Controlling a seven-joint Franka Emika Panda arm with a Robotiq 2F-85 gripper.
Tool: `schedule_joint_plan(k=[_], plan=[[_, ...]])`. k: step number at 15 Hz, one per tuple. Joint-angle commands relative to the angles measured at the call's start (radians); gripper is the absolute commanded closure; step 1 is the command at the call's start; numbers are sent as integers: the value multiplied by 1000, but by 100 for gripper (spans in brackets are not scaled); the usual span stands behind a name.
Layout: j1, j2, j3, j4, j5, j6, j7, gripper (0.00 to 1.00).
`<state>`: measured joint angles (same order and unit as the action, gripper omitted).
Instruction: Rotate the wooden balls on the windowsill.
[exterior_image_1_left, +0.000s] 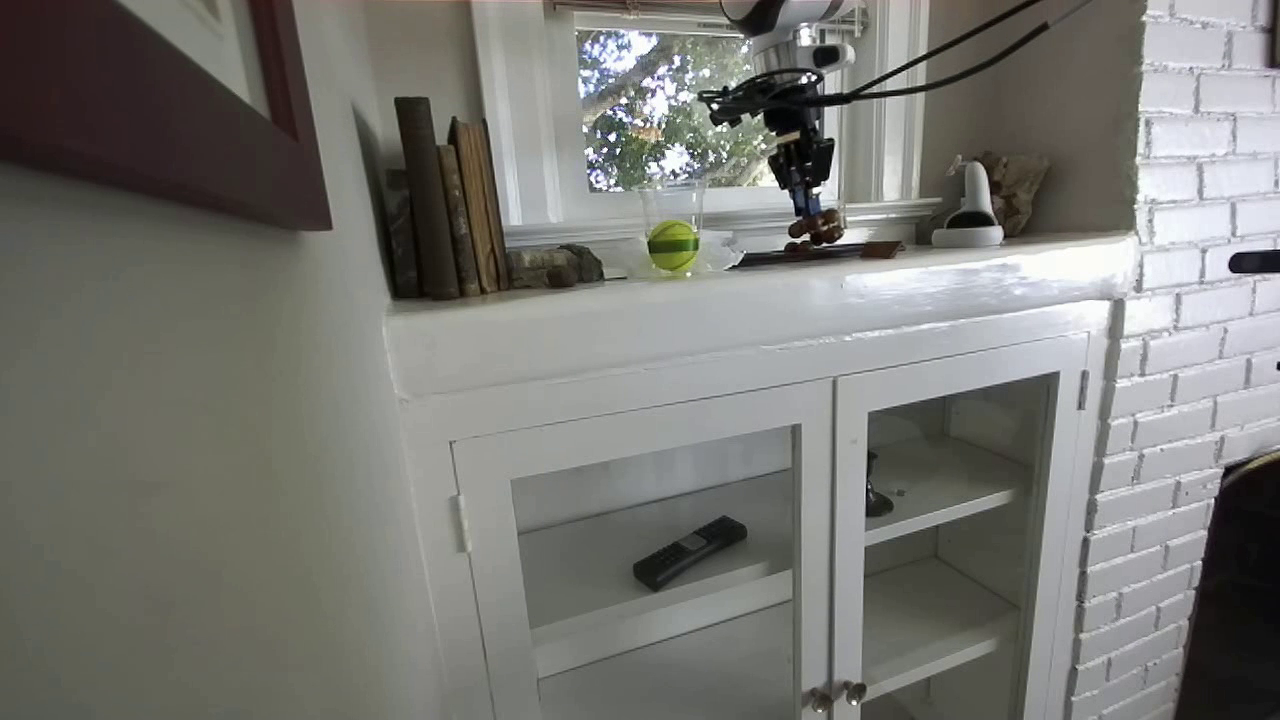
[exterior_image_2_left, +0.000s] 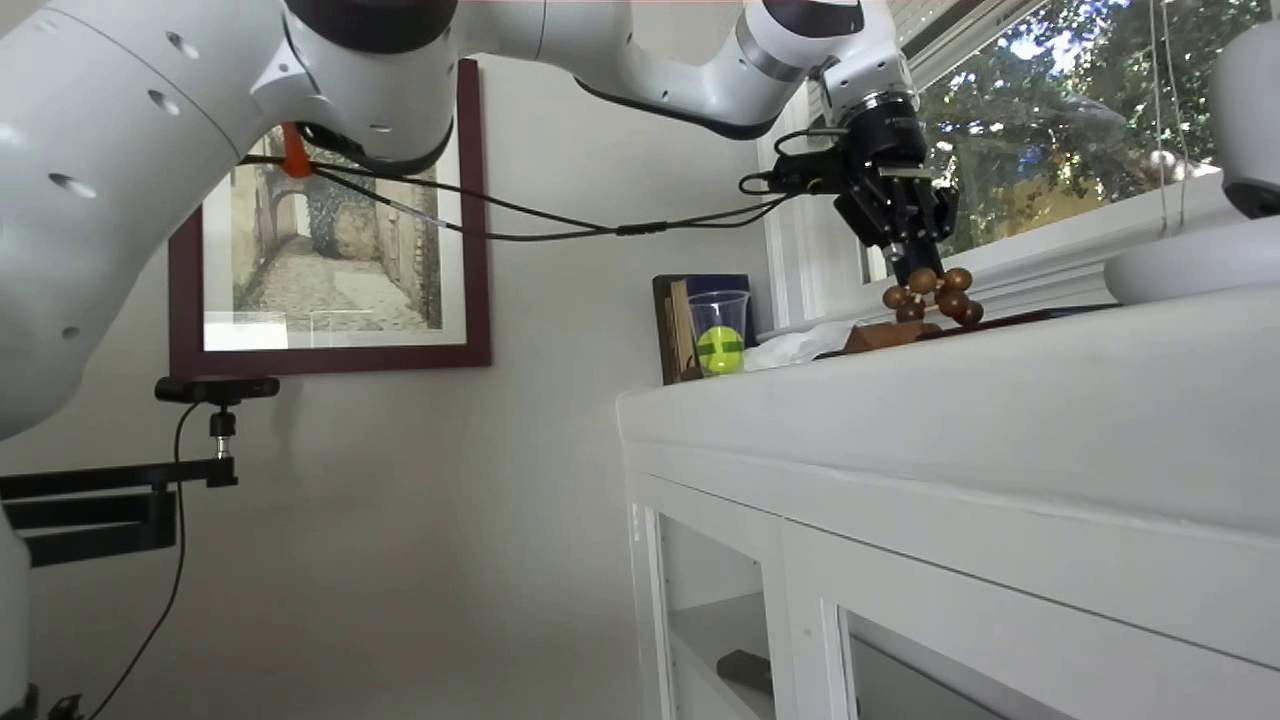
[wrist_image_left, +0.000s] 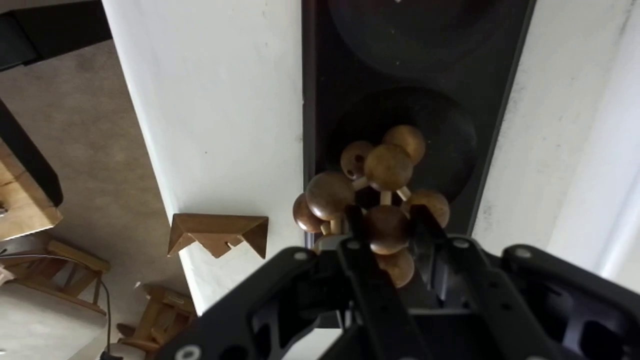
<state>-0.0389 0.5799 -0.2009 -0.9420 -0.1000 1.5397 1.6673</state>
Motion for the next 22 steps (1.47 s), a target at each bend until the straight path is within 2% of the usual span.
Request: schedule_joint_plan(k=[1, 12, 22], plan=[[-2, 61, -6, 108, 4, -56, 43, 93], [-3, 114, -2, 177, 8, -54, 59, 93], [-1, 125, 3, 184, 16, -65, 65, 93]])
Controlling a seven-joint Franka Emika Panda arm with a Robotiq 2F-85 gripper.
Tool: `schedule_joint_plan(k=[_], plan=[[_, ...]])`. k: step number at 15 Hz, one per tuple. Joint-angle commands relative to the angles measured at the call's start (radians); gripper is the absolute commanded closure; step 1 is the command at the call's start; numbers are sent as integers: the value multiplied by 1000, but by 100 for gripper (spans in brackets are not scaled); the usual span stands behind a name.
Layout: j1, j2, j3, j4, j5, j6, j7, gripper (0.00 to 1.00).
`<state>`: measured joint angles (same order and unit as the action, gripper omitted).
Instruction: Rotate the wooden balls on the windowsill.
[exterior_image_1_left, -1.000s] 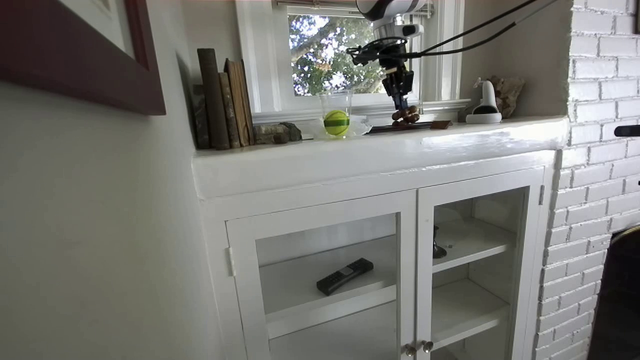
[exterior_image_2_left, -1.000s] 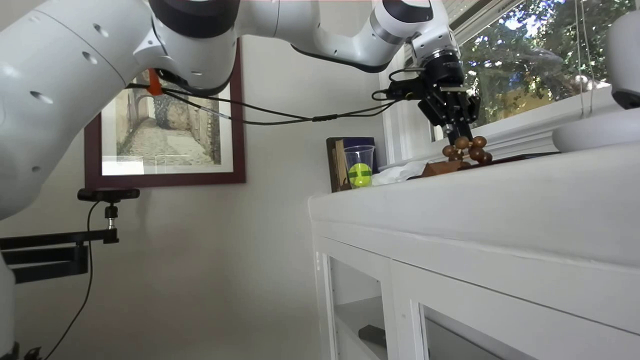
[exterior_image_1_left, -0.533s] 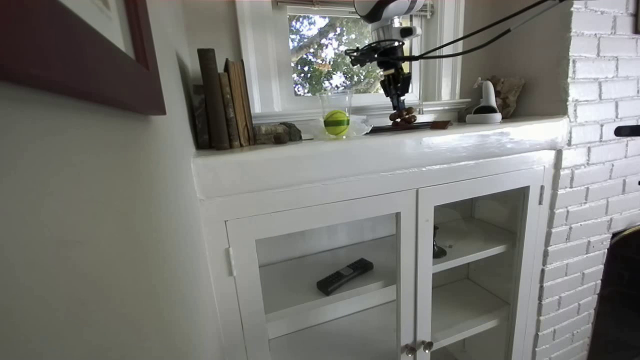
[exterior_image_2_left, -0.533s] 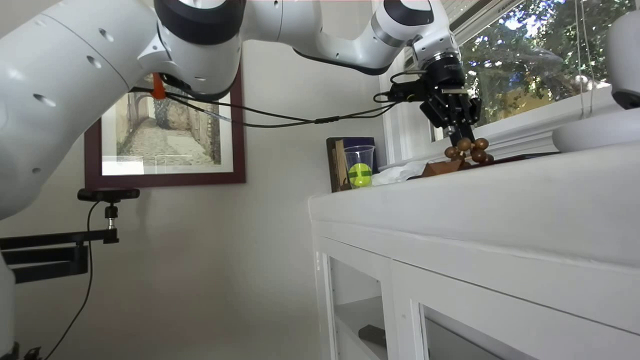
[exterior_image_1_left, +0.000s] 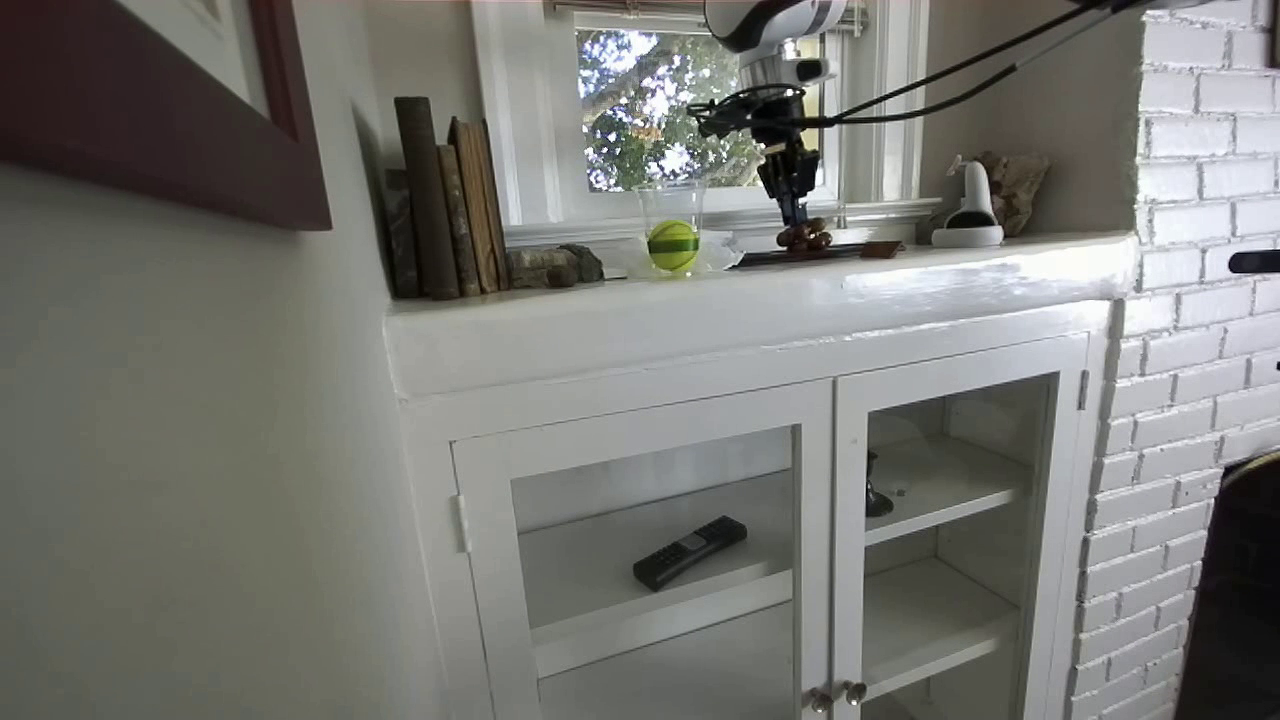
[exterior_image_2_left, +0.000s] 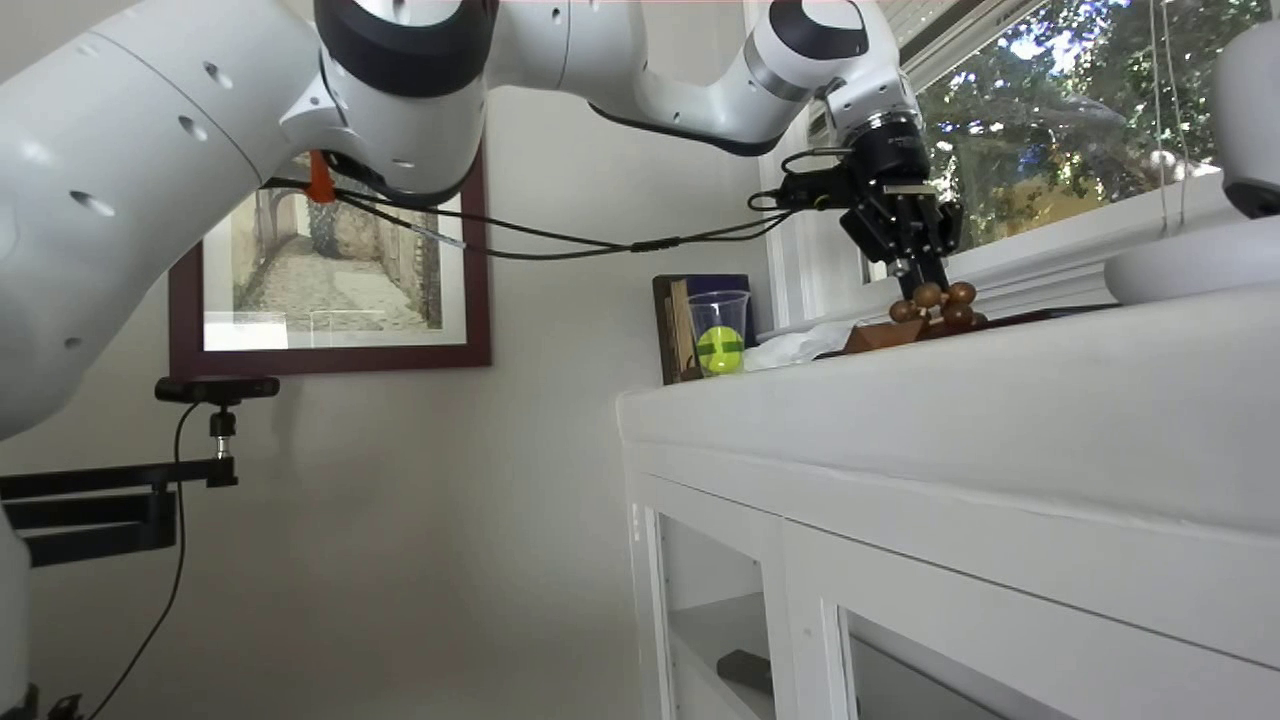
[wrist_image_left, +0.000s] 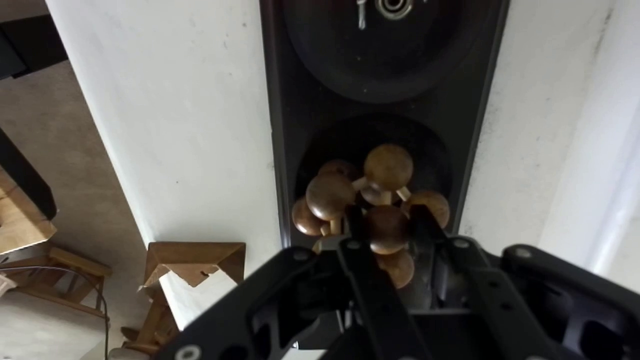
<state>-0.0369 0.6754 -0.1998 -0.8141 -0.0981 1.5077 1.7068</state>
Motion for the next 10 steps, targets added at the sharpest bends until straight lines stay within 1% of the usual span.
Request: schedule_joint_plan(k=[1, 7, 8, 9, 10], plan=[[-2, 29, 3, 56, 14, -35, 24, 93], [3, 26, 10, 48, 15, -38, 22, 93], [4, 25, 11, 48, 14, -40, 21, 48], [4, 25, 12, 47, 14, -40, 21, 46], [4, 24, 13, 47, 14, -43, 21, 40]])
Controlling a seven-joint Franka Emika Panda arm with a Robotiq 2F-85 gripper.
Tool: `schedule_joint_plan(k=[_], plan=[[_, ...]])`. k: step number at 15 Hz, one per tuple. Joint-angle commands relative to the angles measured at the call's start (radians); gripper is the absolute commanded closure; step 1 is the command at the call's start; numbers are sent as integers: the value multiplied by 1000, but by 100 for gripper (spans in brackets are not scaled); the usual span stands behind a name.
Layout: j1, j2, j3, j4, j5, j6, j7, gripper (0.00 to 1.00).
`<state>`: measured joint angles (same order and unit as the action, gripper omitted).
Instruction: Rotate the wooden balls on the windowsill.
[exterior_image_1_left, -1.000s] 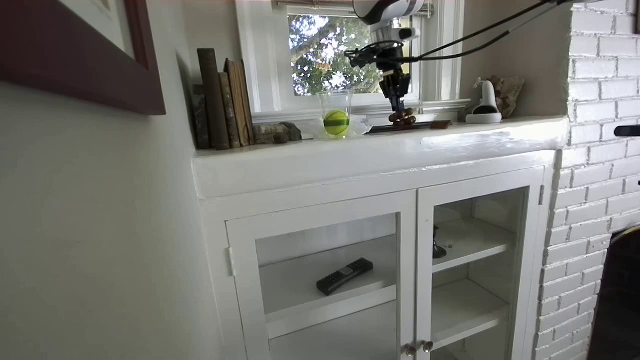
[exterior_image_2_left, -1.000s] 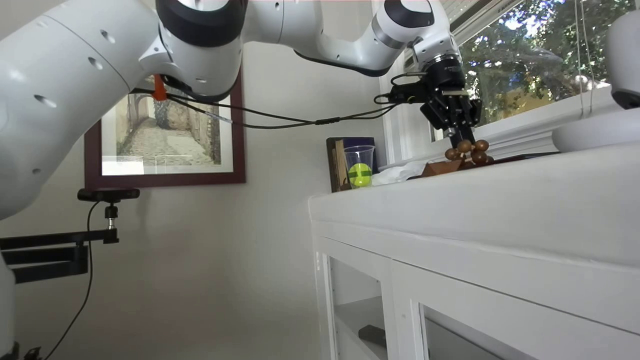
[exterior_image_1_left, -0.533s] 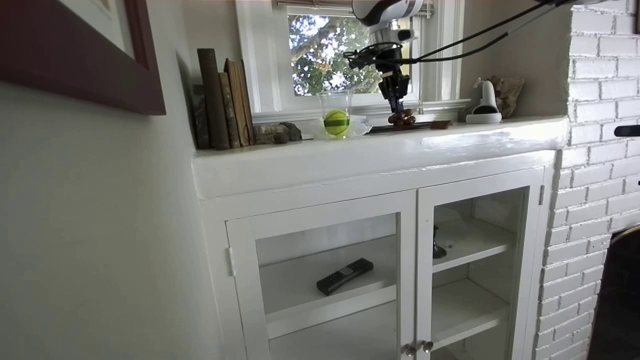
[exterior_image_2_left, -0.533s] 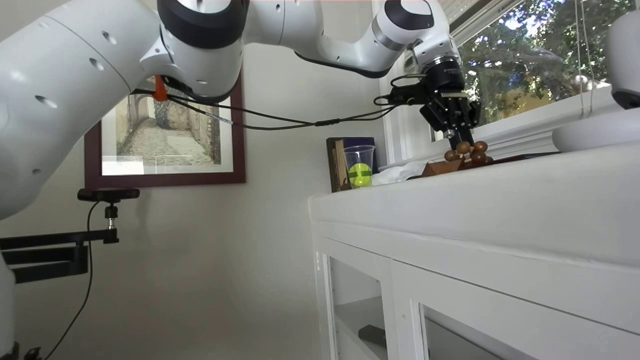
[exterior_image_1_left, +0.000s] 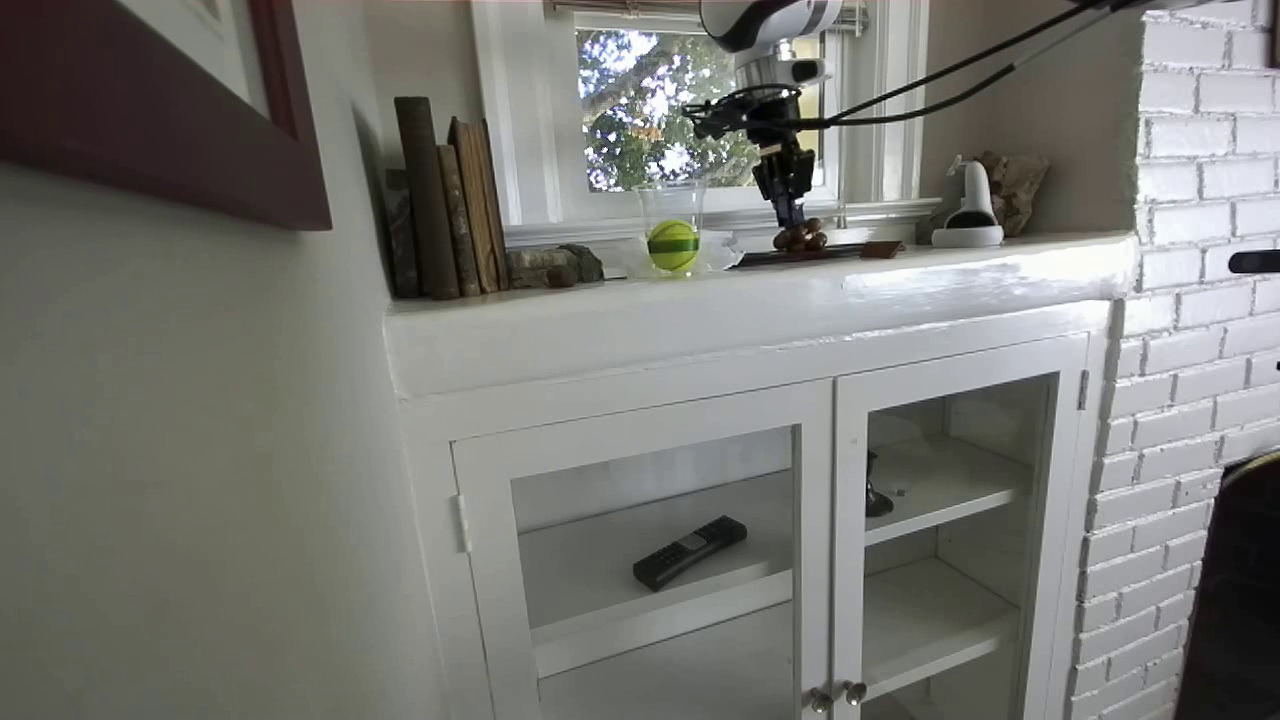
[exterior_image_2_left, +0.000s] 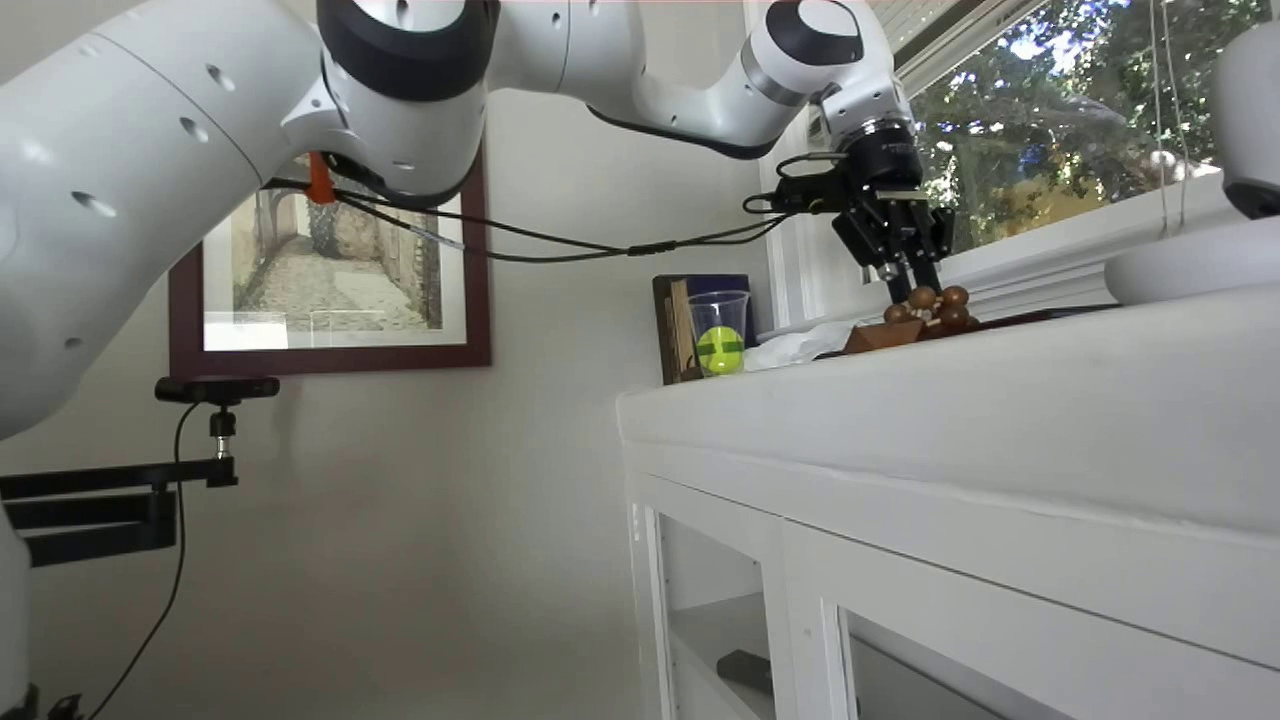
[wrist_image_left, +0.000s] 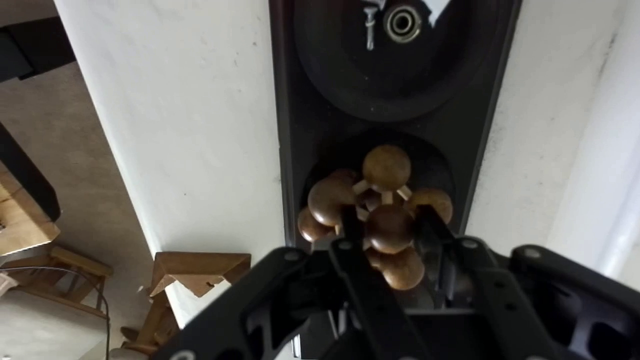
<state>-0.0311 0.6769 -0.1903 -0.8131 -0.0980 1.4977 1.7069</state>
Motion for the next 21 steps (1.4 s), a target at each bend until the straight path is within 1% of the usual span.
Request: schedule_joint_plan(k=[1, 5, 6, 8, 10, 14, 16, 21], plan=[[-1, 23, 3, 46, 14, -38, 20, 32], [4, 20, -3, 47, 1, -44, 26, 5], [7, 18, -7, 47, -5, -46, 26, 1], [21, 0, -15, 44, -27, -47, 21, 0], [45, -40, -19, 30, -56, -57, -13, 0], [89, -164, 11, -26, -83, -39, -215, 0], [99, -227, 29, -46, -57, -34, -310, 0], [68, -373, 78, -123, 26, -18, -549, 0]])
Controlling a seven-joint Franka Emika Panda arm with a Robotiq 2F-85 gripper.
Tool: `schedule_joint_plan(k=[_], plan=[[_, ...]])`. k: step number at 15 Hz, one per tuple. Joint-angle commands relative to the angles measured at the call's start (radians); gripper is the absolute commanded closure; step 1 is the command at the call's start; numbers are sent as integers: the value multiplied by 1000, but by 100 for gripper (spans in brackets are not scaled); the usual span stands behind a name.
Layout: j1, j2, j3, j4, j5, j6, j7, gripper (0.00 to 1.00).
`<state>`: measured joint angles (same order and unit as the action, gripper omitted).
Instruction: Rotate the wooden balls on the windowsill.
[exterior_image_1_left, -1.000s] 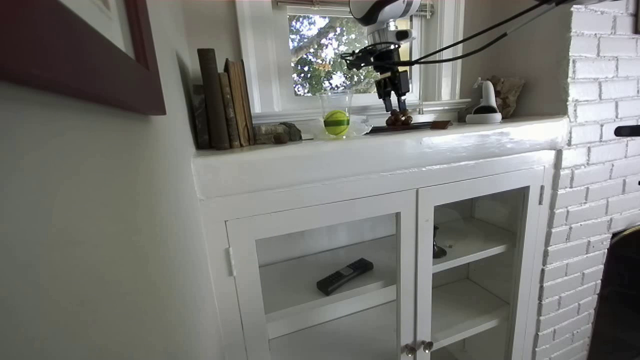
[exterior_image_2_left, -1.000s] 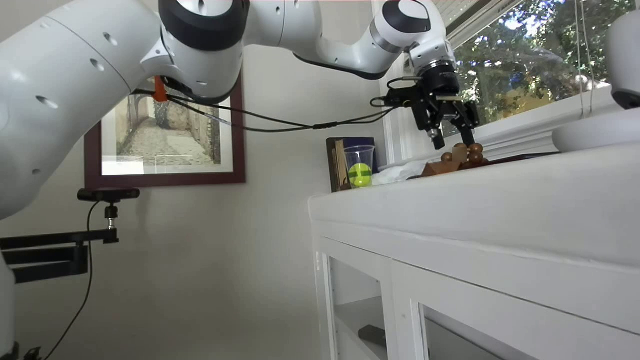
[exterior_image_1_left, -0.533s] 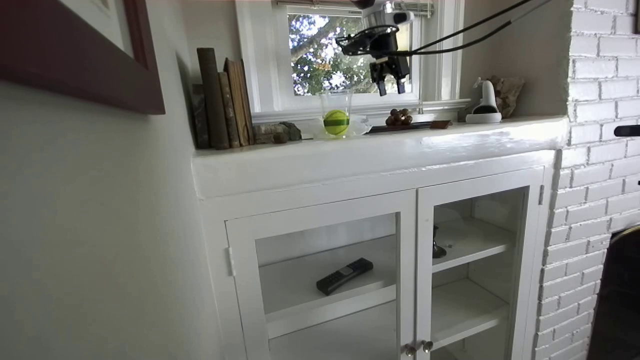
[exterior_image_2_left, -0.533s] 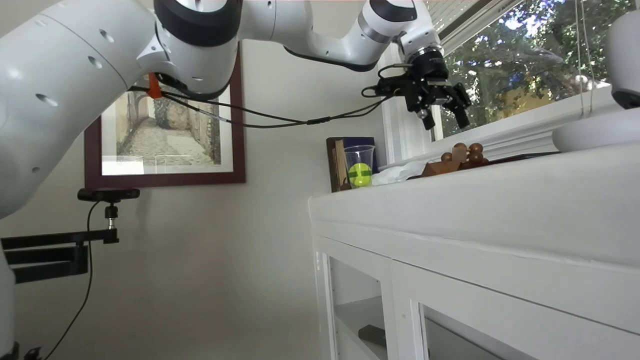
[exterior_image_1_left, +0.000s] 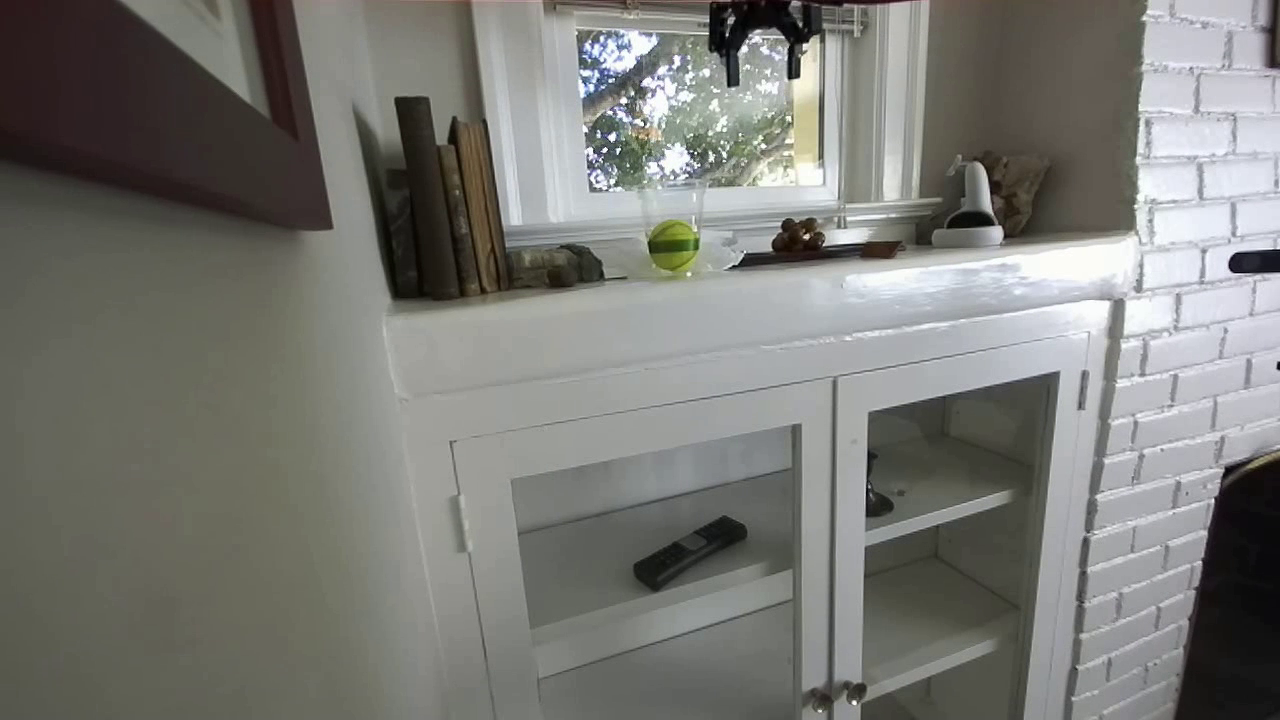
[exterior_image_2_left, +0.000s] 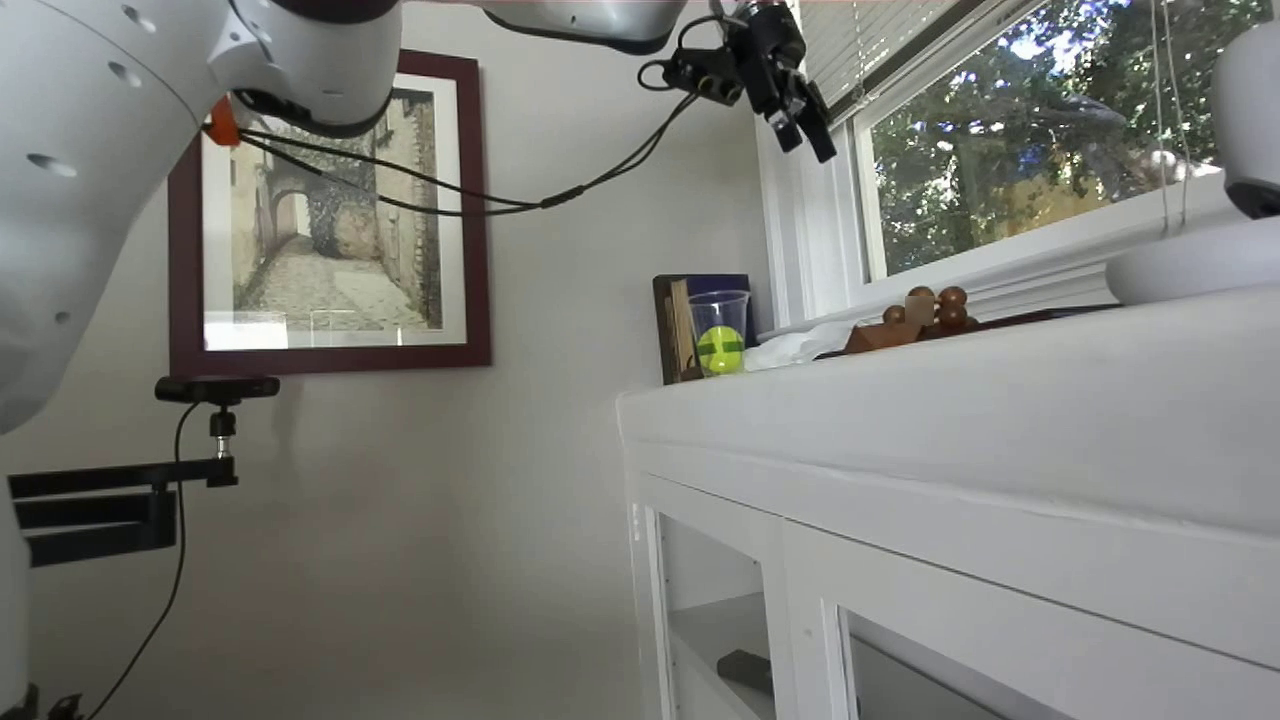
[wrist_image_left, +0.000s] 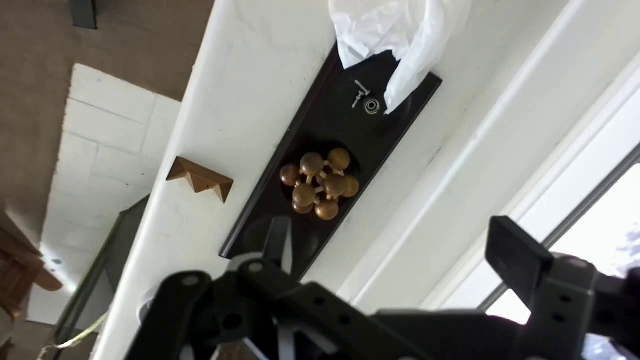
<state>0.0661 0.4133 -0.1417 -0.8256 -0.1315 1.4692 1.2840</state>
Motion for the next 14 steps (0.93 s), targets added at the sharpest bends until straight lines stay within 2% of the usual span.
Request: schedule_joint_plan(k=[1, 2, 3, 6, 14], plan=[[-37, -139, 34, -138, 77, 16, -178, 0], [-48, -165, 36, -167, 99, 25, -232, 0], [-19, -80, 16, -54, 49, 0, -146, 0], [-37, -130, 21, -105, 72, 1, -212, 0], [-37, -135, 29, -128, 72, 7, -216, 0]])
